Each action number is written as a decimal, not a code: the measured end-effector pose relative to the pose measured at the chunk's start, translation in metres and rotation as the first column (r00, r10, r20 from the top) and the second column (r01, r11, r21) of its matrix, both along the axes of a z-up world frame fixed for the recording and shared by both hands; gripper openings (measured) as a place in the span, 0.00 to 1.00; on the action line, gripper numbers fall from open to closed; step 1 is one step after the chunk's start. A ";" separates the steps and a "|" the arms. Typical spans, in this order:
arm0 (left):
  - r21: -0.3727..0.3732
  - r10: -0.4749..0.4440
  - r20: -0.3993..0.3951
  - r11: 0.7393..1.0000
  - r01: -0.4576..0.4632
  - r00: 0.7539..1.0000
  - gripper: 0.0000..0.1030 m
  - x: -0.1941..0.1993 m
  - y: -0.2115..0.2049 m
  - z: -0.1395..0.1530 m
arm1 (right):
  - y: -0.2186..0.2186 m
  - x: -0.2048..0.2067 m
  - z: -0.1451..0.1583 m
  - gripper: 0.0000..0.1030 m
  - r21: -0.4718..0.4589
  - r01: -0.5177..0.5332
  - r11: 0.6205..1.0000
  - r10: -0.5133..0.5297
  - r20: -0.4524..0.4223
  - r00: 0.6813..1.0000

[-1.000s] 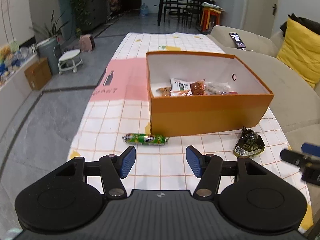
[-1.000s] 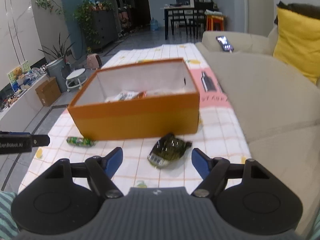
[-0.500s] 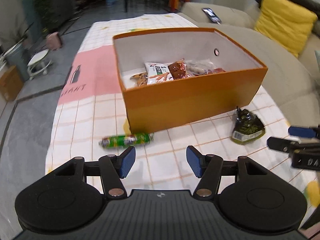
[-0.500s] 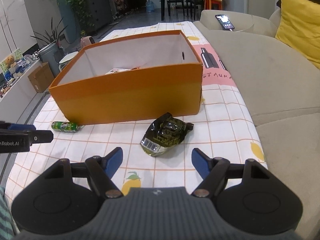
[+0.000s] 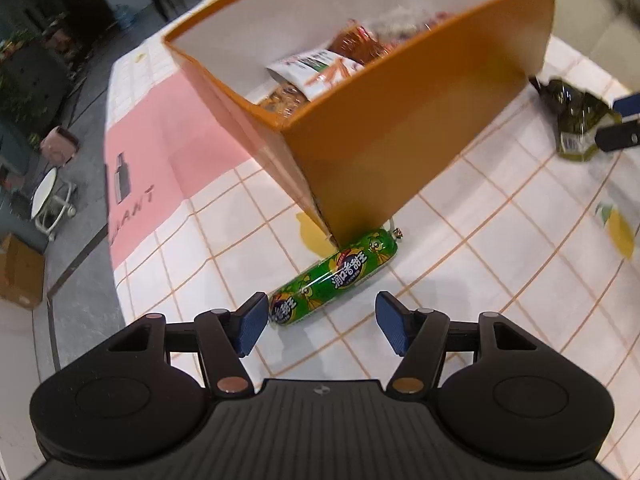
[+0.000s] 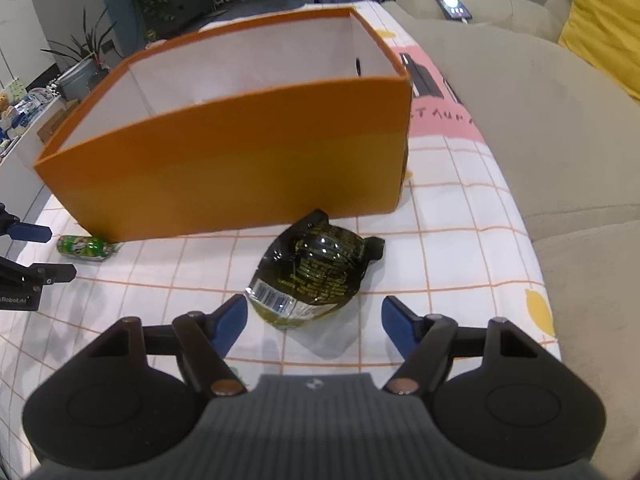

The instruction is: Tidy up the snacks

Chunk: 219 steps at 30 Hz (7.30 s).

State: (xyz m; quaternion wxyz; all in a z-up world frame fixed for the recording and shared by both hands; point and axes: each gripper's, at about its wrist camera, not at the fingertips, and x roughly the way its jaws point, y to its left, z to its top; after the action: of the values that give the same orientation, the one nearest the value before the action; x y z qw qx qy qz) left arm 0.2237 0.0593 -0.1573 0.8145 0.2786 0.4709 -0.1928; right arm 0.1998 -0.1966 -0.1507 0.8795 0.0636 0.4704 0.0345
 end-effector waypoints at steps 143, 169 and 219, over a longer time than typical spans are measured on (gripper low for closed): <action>-0.574 0.291 -0.285 0.712 -0.405 0.913 0.24 0.123 -0.091 0.091 | 0.003 0.159 0.110 0.33 -0.126 -0.374 0.919 0.384 0.064 0.921; -0.431 0.362 -0.424 0.725 -0.536 0.830 0.24 0.172 -0.092 0.030 | 0.033 0.217 0.046 0.33 -0.408 -0.523 0.749 0.532 -0.102 0.841; -0.472 0.501 0.425 0.833 -0.288 0.754 0.72 -0.176 -0.082 0.214 | -0.002 -0.168 0.224 0.83 -0.084 0.019 0.996 0.026 0.507 0.861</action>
State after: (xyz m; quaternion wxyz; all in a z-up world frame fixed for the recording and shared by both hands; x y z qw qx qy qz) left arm 0.0480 -0.0224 0.0568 0.9720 0.0507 0.2289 -0.0146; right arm 0.0317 -0.1983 0.0730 0.9741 0.0133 0.2234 0.0312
